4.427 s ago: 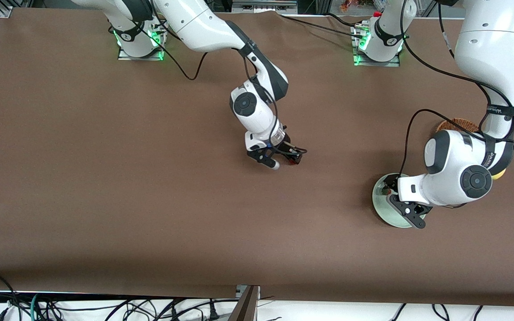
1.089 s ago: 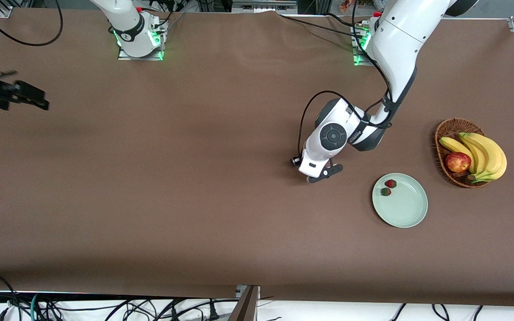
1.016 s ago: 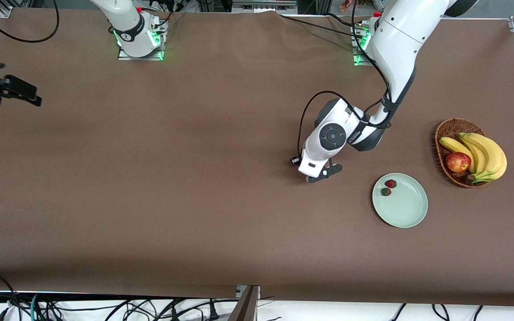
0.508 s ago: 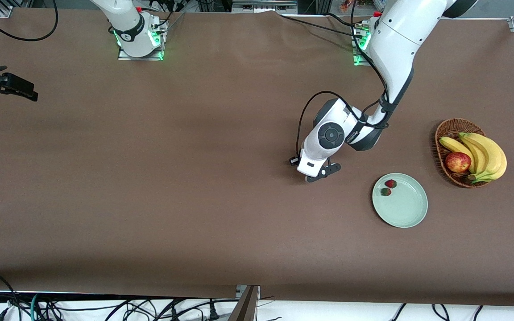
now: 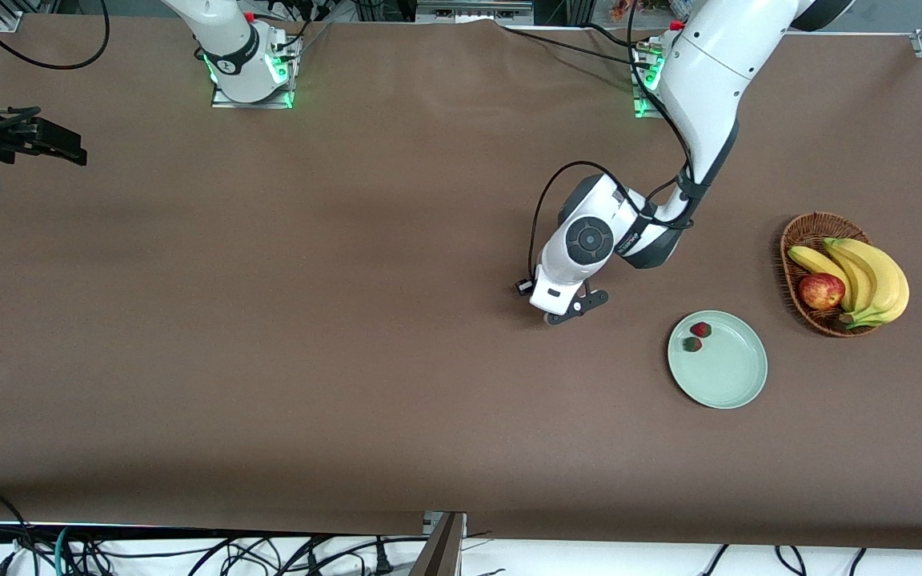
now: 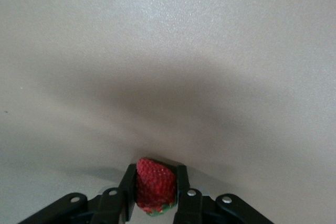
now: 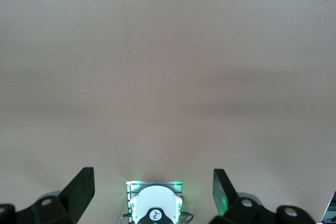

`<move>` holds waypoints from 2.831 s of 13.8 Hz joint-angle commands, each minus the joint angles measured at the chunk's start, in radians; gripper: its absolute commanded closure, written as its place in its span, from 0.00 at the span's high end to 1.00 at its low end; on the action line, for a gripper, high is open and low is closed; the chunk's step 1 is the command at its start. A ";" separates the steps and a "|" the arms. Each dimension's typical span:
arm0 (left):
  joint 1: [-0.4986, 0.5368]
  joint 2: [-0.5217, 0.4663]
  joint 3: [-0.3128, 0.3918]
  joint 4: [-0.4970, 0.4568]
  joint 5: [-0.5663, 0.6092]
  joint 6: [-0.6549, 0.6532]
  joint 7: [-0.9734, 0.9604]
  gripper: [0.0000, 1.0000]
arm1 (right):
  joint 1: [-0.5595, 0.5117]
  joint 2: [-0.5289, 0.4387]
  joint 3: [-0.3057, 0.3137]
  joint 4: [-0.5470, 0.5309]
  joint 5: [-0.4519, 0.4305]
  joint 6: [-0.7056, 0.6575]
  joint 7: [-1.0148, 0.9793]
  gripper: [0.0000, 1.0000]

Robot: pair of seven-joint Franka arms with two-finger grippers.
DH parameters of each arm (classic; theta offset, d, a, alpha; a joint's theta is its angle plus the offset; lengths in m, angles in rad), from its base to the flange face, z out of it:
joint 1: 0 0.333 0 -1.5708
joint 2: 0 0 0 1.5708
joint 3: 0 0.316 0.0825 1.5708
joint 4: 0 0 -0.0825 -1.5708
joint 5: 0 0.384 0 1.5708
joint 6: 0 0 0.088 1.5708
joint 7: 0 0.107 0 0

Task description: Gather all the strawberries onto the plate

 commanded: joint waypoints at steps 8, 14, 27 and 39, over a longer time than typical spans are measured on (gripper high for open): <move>0.218 -0.116 0.014 0.123 0.006 -0.351 0.536 0.11 | 0.000 0.012 0.012 0.009 -0.005 0.006 -0.004 1.00; 0.353 -0.106 0.025 0.167 0.133 -0.391 1.079 0.15 | 0.003 0.025 0.013 0.029 -0.003 0.007 -0.001 1.00; 0.427 0.039 0.048 0.275 0.226 -0.222 1.638 1.00 | -0.001 0.029 0.010 0.030 -0.002 0.010 -0.003 1.00; 0.410 -0.201 0.003 0.447 0.218 -0.657 1.478 1.00 | -0.008 0.029 0.004 0.030 0.017 0.010 -0.004 1.00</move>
